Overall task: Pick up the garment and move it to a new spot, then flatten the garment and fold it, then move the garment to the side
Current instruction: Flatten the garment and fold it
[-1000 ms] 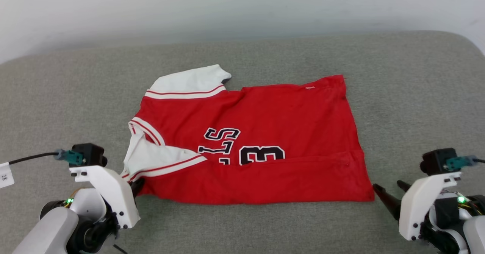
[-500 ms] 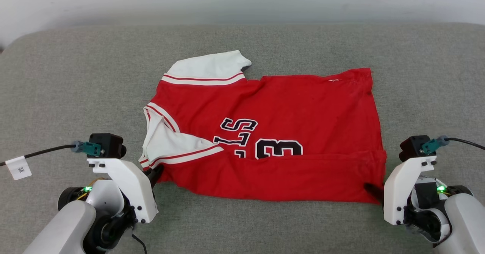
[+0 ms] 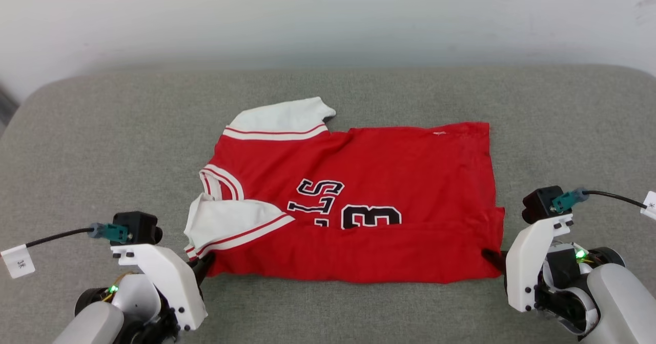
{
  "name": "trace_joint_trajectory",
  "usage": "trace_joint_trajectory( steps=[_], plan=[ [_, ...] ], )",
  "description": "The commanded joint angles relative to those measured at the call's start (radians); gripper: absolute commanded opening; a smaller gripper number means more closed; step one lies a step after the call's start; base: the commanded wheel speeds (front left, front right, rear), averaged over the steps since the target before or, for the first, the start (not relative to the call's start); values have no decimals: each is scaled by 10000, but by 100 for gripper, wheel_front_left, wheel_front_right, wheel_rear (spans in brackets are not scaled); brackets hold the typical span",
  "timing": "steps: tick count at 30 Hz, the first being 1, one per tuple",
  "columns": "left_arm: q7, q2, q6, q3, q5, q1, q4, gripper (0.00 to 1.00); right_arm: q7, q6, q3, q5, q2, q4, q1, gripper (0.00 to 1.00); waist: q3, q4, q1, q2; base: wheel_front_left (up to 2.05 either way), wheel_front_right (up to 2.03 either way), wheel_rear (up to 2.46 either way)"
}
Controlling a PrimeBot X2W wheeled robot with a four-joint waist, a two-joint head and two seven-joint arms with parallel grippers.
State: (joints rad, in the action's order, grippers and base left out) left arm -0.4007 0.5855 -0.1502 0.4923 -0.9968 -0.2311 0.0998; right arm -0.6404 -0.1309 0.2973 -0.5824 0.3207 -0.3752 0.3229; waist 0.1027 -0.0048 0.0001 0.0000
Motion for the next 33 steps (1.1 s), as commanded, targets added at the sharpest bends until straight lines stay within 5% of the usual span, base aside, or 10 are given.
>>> trace_joint_trajectory(
  steps=[1, 11, 17, 18, 19, 20, 21, 22, 33],
  plan=[
    [75, 66, -93, -42, -64, 362, -114, 0, 117, 4, 126, -131, 106, 96, -195, 0, -460, -7, -1, 0, 0, 0, 0],
    [48, 594, -792, -273, -473, 2227, -1172, 0, -42, 6, 34, -586, 382, 935, -1551, 0, -1543, 147, -1, 0, 0, 0, 0],
    [-260, 470, -816, -140, -916, 2784, -1069, 0, -281, 6, -216, -582, 212, 1169, -2399, 0, -1487, 72, -1, 0, 0, 0, 0],
    [-189, 384, -776, -156, -984, 2789, -963, 0, -199, 6, -280, -569, 145, 1128, -2533, 6, -1460, 54, -1, 0, 0, 0, 0],
    [-126, 293, -735, -198, -1032, 2755, -823, 21, -91, 4, -338, -590, 60, 1082, -2648, 61, -1434, 41, -1, 0, 0, 0, 0],
    [-128, 203, -684, -183, -1098, 2718, -689, 45, 43, 4, -386, -593, -8, 1024, -2730, 100, -1409, 26, -1, 0, 0, 0, 0],
    [-97, 137, -607, -173, -1127, 2652, -546, 84, 223, 4, -421, -576, -58, 971, -2804, 100, -1386, 13, -1, 0, 0, 0, 0],
    [117, 37, -483, -255, -1071, 2425, -268, 100, 570, 4, -442, -512, -93, 890, -2883, 100, -1361, -17, -1, 0, 0, 0, 0],
    [1996, -251, -384, -747, -92, 1343, 8, 100, 4420, 4, -884, 712, -99, 1664, -2505, 100, -1434, -505, -1, 0, 0, 0, 0]
  ],
)
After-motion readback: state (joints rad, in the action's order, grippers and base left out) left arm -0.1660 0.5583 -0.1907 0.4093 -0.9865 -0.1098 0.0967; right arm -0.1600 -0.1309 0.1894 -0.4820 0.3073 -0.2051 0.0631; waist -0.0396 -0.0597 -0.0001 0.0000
